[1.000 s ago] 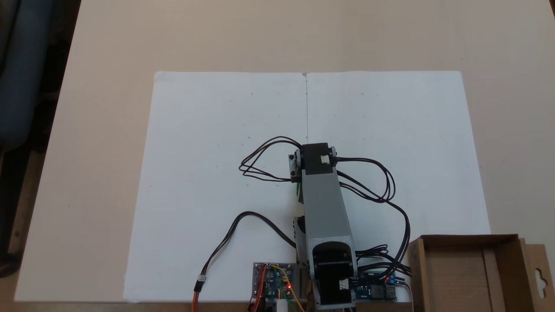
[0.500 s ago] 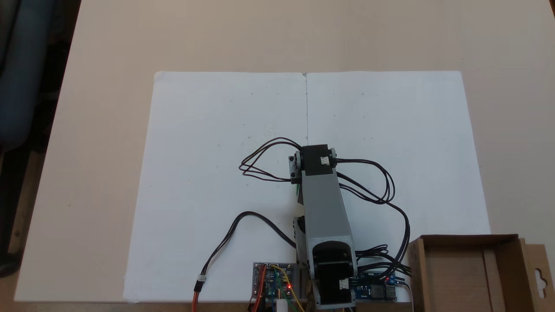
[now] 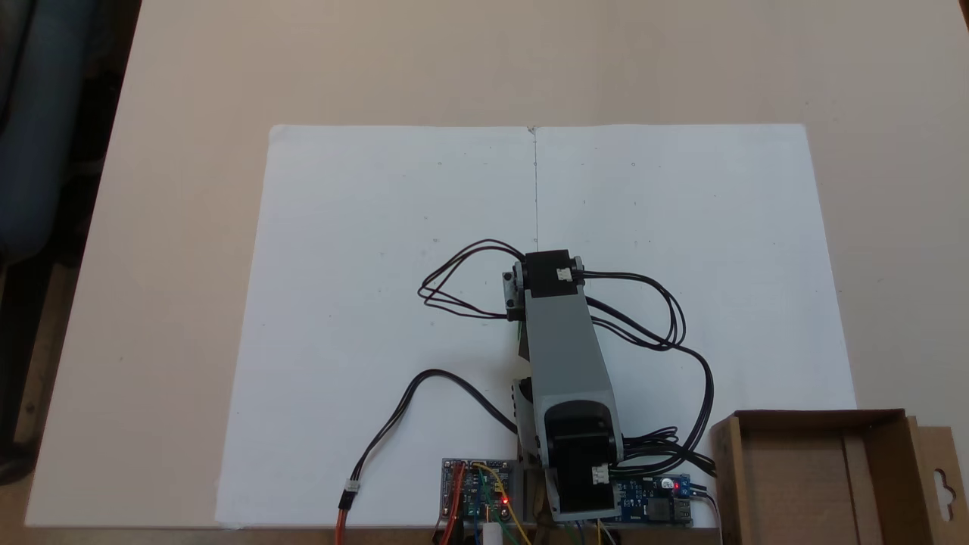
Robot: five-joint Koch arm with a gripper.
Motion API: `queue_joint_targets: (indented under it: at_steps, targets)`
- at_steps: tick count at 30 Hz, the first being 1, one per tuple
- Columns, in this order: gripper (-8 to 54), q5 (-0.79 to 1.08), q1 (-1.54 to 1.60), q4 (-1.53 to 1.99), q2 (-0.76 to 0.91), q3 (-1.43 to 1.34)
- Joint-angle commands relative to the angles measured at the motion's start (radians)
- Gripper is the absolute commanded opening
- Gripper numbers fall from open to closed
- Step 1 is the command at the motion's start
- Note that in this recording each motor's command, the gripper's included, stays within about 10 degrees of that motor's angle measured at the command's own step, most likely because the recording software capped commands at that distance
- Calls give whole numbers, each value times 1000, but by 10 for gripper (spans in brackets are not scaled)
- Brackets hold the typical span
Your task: Grasp a green dice and put it in the bin.
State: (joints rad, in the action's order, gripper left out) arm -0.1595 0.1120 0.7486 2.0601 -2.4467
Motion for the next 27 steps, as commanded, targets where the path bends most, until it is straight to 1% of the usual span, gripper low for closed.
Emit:
queue_joint_targets:
  at_steps: [1, 6, 17, 20, 27]
  targets:
    - [447, -58, 17, -37, 3, 0]
    - [450, -57, 17, -48, -14, -9]
    - [436, -64, 28, -72, -26, -32]
    - [422, -66, 25, -95, -28, -40]
    - [414, -63, 23, -156, -54, -49]
